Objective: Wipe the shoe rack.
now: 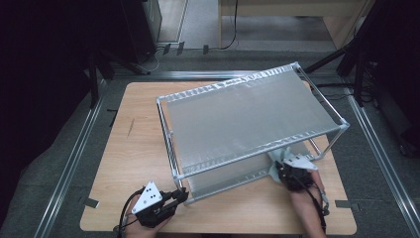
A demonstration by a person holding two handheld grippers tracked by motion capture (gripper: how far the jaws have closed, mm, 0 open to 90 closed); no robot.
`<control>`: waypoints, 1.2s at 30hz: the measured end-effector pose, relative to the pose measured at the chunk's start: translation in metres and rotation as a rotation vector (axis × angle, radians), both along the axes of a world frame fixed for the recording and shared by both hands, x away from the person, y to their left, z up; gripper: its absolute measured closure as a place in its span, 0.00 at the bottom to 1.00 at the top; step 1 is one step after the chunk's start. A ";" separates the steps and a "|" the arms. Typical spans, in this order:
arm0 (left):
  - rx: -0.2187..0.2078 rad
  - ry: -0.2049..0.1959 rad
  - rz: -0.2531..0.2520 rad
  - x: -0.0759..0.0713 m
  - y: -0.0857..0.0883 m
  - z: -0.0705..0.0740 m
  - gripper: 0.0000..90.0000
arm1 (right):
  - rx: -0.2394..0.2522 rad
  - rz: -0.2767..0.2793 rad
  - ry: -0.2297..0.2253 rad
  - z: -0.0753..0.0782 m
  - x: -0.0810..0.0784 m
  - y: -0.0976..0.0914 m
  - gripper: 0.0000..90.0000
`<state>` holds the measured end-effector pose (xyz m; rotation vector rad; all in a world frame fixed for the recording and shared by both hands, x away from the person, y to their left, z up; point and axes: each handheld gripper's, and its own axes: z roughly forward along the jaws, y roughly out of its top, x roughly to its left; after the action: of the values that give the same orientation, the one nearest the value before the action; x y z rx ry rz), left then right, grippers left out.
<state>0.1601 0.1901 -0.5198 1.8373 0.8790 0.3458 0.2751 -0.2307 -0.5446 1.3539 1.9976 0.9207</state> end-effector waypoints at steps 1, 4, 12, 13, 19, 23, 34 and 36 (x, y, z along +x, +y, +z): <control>-0.001 0.002 0.002 0.000 0.001 0.000 0.88 | 0.000 -0.018 0.000 0.000 0.002 -0.006 0.90; 0.000 0.003 0.012 0.000 0.004 0.000 0.87 | -0.005 -0.087 -0.008 0.001 0.006 -0.027 0.90; -0.003 0.007 0.013 0.002 0.007 0.000 0.87 | 0.004 -0.165 -0.034 0.001 0.008 -0.056 0.90; -0.003 0.006 0.014 0.002 0.007 0.000 0.87 | 0.007 -0.160 -0.031 0.001 0.007 -0.053 0.90; -0.007 0.009 0.015 0.003 0.007 0.000 0.87 | 0.037 -0.038 0.004 0.000 -0.004 -0.007 0.90; -0.007 0.011 0.018 0.003 0.007 0.000 0.87 | 0.054 0.057 0.019 -0.001 -0.016 0.029 0.90; -0.010 0.012 -0.049 -0.001 -0.019 0.000 0.87 | 0.058 0.298 0.043 -0.003 -0.058 0.132 0.90; -0.013 0.010 -0.066 -0.001 -0.024 0.000 0.87 | 0.047 0.318 0.035 -0.003 -0.065 0.142 0.90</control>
<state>0.1587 0.1658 -0.5198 1.8532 0.8237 0.2887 0.2096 -0.0884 -0.5476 1.0994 2.2732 1.0952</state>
